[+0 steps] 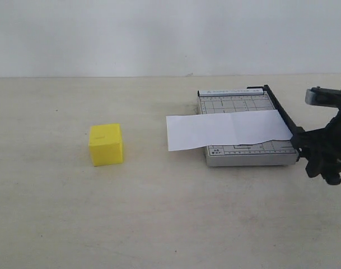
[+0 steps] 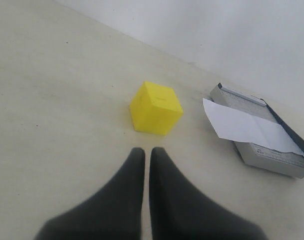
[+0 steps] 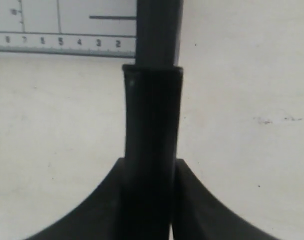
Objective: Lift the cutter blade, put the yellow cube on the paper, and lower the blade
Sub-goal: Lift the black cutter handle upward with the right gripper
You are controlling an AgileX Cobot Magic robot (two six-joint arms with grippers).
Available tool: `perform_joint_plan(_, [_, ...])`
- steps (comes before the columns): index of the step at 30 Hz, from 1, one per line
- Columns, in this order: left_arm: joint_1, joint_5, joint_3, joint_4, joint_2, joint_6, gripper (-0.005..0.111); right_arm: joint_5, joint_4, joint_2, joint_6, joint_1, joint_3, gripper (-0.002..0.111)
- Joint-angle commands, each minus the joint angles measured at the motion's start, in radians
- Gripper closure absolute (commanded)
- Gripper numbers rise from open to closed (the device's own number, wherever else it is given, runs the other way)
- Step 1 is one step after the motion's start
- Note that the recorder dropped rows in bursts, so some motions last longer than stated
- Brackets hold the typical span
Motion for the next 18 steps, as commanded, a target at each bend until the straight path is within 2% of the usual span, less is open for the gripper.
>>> perform_joint_plan(1, [0.002, -0.001, 0.004, -0.002, -0.002, -0.008, 0.102, -0.047, 0.000, -0.105, -0.049, -0.001, -0.012, 0.108])
perform_joint_plan(18, [0.002, 0.002, 0.004, -0.001, -0.002, -0.008, 0.102, -0.087, 0.002, -0.260, -0.055, -0.001, -0.100, 0.108])
